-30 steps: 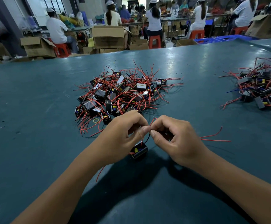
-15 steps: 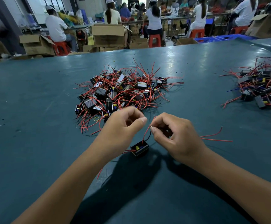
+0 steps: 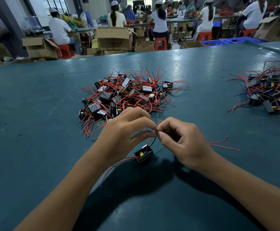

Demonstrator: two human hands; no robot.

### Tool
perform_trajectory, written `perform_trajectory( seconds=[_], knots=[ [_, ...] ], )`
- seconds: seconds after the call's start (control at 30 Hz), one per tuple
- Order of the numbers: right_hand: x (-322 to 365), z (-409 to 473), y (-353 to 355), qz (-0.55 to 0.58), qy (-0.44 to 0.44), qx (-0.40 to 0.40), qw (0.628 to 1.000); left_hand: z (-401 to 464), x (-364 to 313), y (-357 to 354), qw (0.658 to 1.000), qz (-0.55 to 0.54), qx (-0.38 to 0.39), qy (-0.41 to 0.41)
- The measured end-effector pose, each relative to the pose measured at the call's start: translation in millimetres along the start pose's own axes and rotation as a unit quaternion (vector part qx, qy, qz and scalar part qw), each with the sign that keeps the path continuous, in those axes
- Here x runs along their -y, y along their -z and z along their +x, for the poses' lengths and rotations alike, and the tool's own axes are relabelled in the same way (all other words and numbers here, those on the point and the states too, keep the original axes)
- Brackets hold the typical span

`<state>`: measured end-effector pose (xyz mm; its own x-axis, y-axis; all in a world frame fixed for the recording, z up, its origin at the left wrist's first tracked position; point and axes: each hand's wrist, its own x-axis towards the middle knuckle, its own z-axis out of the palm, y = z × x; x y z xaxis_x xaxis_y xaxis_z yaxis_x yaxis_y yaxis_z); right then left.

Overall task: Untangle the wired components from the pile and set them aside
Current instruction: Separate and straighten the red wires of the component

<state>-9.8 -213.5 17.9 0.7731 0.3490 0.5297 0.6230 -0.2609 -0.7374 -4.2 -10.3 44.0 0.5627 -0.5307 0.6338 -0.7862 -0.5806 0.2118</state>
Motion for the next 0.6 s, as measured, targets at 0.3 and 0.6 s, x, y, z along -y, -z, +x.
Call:
perform_trajectory(
  seconds=[0.3, 0.6],
  knots=[
    [2, -1, 0, 0.004, 0.009, 0.006, 1.000, 0, -1, -1, 1.000, 0.006, -0.018, -0.017],
    [3, -6, -2, -0.033, 0.029, -0.018, 0.999, -4, -16, -2, 0.966, -0.175, 0.058, 0.179]
  ],
)
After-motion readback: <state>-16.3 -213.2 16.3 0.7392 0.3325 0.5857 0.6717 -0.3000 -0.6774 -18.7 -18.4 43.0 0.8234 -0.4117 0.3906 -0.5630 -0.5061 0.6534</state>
